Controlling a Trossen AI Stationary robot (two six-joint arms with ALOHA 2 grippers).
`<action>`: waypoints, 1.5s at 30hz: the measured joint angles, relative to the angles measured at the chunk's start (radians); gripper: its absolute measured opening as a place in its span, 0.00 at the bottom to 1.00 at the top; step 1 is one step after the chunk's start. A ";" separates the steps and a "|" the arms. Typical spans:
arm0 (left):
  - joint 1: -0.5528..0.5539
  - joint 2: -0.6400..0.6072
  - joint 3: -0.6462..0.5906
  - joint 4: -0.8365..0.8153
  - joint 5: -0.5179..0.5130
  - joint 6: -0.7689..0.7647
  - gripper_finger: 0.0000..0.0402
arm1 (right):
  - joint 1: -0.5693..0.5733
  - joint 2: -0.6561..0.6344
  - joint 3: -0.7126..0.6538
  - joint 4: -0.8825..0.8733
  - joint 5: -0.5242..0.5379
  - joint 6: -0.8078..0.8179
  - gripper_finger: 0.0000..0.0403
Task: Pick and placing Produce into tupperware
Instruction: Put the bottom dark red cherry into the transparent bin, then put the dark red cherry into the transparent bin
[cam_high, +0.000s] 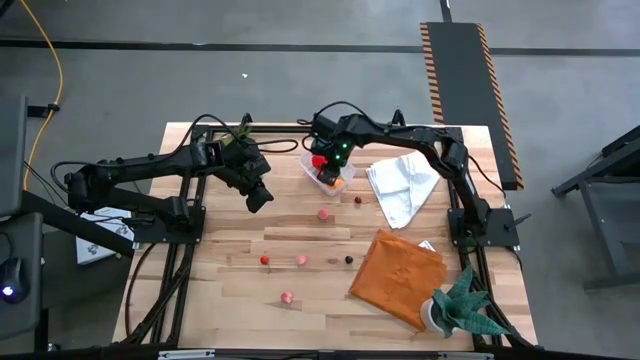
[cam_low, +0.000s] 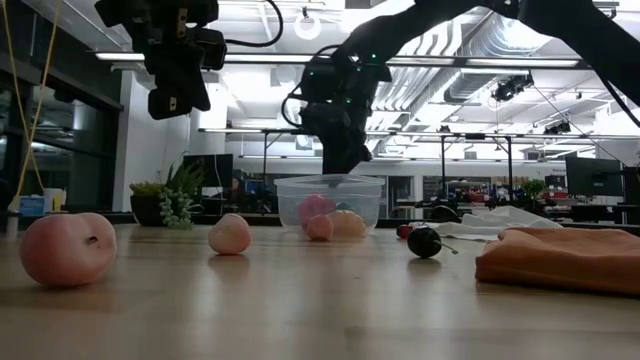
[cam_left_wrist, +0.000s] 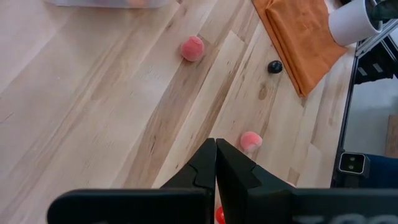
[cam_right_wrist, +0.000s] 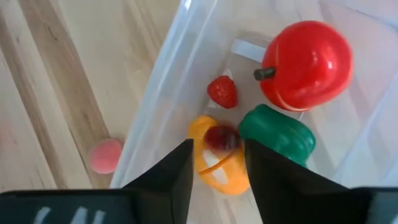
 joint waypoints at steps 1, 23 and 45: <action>0.000 0.000 0.000 0.000 0.000 0.000 0.00 | -0.001 0.000 0.000 0.000 0.000 0.001 0.36; 0.000 0.000 0.000 0.001 -0.021 0.010 0.00 | -0.023 -0.102 0.001 -0.046 -0.034 0.003 0.33; 0.000 0.000 0.000 0.024 -0.045 -0.003 0.00 | -0.001 -0.401 -0.218 0.010 -0.029 -0.038 0.33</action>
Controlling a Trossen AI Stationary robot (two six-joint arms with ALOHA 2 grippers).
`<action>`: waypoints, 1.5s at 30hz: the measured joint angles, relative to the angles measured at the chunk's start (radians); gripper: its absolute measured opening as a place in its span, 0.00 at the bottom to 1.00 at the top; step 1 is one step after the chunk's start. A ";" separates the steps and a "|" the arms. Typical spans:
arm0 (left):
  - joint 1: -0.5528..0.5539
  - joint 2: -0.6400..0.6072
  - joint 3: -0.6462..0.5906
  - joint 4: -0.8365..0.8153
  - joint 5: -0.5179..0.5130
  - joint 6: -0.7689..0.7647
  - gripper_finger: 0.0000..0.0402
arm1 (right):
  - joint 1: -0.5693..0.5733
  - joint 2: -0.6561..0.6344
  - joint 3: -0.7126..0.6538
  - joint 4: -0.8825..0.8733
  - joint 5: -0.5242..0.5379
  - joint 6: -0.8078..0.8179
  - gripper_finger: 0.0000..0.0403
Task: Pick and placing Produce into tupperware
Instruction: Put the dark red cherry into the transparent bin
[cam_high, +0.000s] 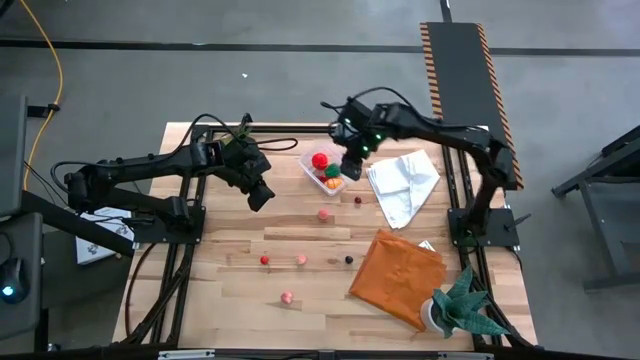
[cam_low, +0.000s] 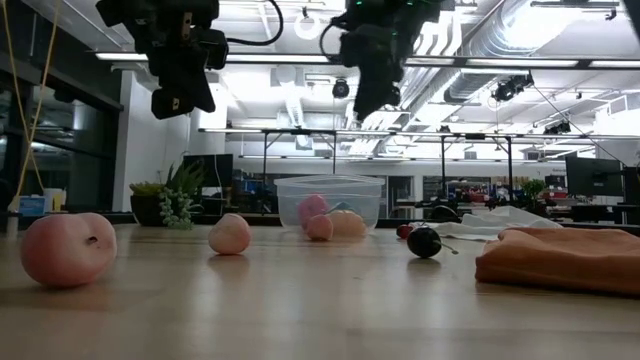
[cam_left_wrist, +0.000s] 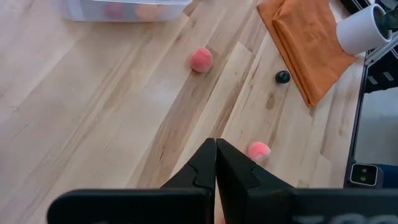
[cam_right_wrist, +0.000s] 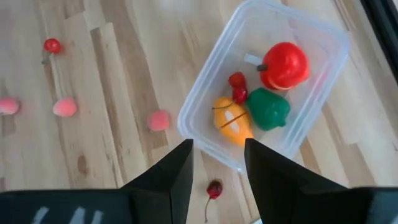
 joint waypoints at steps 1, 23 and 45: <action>0.000 0.000 0.000 0.000 0.000 0.000 0.00 | 0.003 -0.037 -0.063 0.043 -0.004 0.011 0.33; 0.000 0.000 0.000 0.000 -0.013 0.003 0.00 | 0.114 -0.294 -0.640 0.420 -0.015 -0.143 0.33; 0.000 0.000 0.000 -0.001 -0.015 -0.023 0.00 | 0.105 -0.128 -0.648 0.482 0.073 0.024 0.33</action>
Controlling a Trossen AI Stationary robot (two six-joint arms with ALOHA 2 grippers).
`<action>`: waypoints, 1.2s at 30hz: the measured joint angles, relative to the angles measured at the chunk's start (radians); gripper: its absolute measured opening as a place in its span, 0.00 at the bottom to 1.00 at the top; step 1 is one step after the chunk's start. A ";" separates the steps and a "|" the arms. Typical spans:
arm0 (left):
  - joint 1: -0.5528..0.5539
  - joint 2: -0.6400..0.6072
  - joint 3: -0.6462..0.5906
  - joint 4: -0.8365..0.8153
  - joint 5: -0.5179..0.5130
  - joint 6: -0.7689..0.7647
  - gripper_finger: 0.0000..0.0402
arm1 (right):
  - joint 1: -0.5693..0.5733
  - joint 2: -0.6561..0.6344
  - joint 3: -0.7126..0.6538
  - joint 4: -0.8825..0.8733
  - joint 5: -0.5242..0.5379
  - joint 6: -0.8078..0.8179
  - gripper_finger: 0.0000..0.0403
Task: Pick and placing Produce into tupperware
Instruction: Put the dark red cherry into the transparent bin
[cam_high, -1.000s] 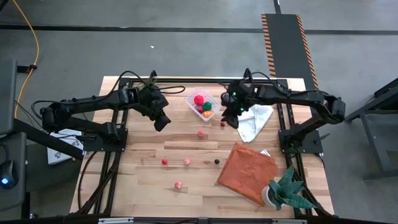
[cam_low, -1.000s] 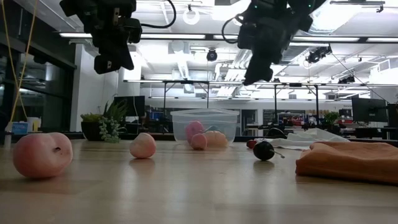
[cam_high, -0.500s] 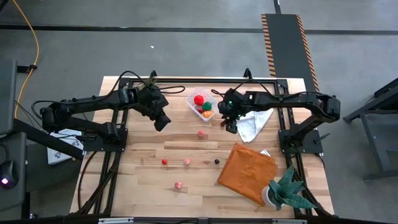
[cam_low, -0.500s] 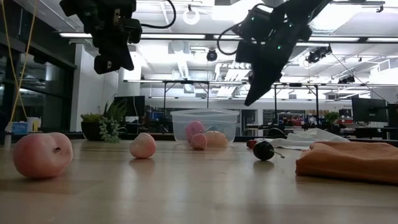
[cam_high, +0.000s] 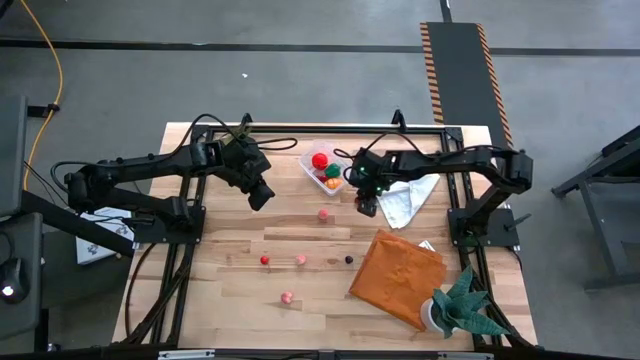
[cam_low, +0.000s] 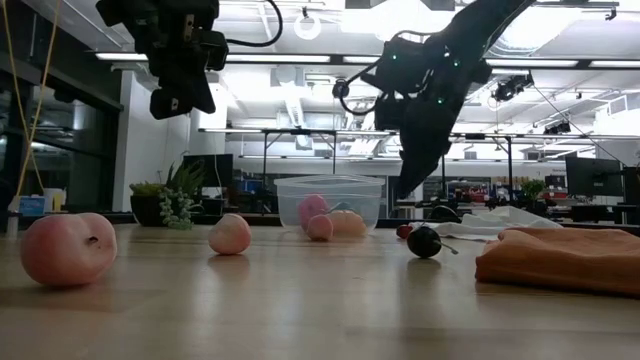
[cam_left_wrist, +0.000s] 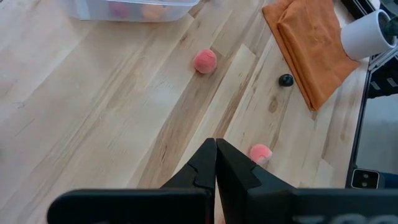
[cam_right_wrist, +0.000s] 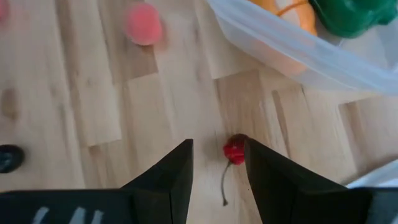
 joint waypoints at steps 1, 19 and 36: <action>0.000 0.000 0.000 0.000 0.000 0.000 0.00 | 0.000 0.003 0.000 -0.001 0.001 0.007 0.33; 0.000 0.000 0.000 0.000 0.001 0.000 0.00 | -0.061 0.015 0.000 0.010 0.041 0.199 0.33; 0.000 0.000 0.000 -0.001 0.012 -0.001 0.00 | -0.051 0.097 0.000 0.015 0.010 0.223 0.33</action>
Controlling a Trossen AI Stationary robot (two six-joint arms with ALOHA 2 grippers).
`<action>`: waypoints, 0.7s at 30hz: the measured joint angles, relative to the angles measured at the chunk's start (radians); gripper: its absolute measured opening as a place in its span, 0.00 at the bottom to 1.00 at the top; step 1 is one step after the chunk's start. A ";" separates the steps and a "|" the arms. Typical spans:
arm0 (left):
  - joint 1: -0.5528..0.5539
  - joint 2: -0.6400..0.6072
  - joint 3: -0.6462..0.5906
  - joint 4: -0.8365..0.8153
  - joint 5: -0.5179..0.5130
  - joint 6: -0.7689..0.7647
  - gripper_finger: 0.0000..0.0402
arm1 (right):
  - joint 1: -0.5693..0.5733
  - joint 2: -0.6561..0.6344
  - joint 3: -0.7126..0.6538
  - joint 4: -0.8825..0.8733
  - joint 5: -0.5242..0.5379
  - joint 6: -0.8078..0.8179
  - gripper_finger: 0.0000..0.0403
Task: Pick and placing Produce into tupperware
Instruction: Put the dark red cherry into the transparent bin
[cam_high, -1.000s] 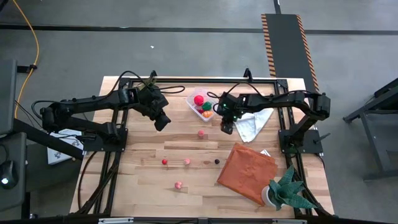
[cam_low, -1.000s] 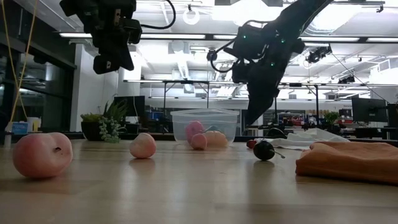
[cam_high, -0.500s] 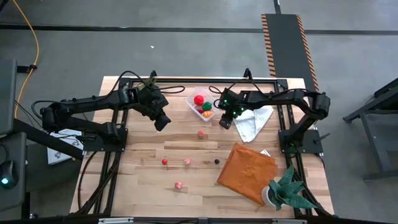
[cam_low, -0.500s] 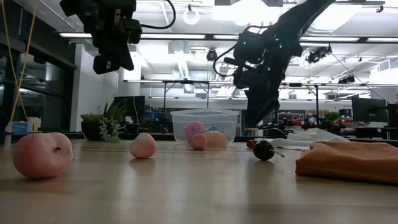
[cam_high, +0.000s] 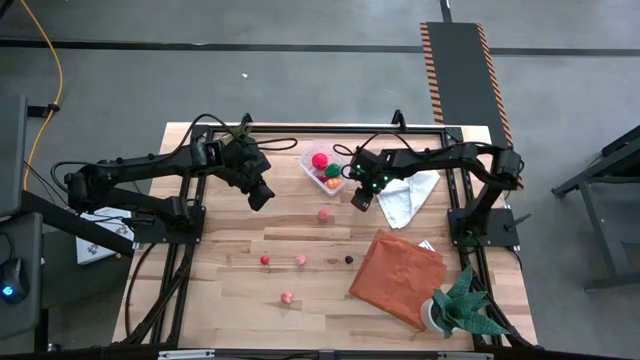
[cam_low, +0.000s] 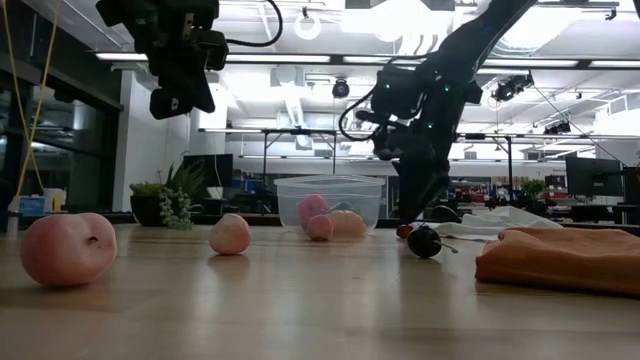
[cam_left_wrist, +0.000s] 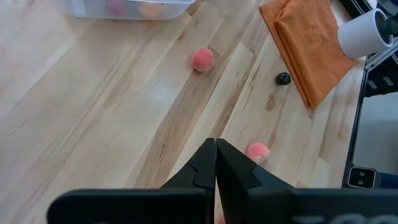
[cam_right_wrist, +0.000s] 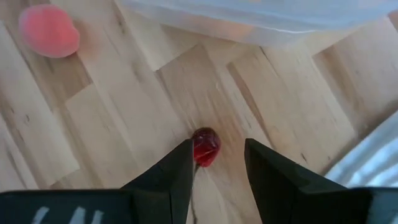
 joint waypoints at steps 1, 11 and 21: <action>0.000 0.000 0.000 0.000 0.000 0.000 0.00 | 0.000 0.000 0.000 0.003 -0.006 0.000 0.33; 0.000 0.000 0.000 0.000 0.000 0.000 0.00 | 0.026 0.057 0.000 0.012 -0.054 -0.002 0.33; 0.000 0.000 0.000 0.000 -0.001 0.000 0.00 | 0.070 0.060 0.000 0.028 0.056 0.009 0.33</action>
